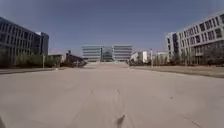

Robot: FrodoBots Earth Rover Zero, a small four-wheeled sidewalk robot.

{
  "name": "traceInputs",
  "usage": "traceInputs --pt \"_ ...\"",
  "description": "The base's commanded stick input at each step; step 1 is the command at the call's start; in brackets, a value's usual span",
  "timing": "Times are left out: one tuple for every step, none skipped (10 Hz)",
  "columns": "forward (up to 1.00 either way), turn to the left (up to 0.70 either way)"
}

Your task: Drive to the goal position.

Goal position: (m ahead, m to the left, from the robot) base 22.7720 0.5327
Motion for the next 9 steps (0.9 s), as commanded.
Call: traceInputs --pt "0.70 0.00" --pt "0.70 0.00" --pt "0.70 0.00" --pt "0.70 0.00" --pt "0.70 0.00" --pt "0.70 0.00" --pt "0.70 0.00" --pt "0.70 0.00" --pt "0.70 0.00"
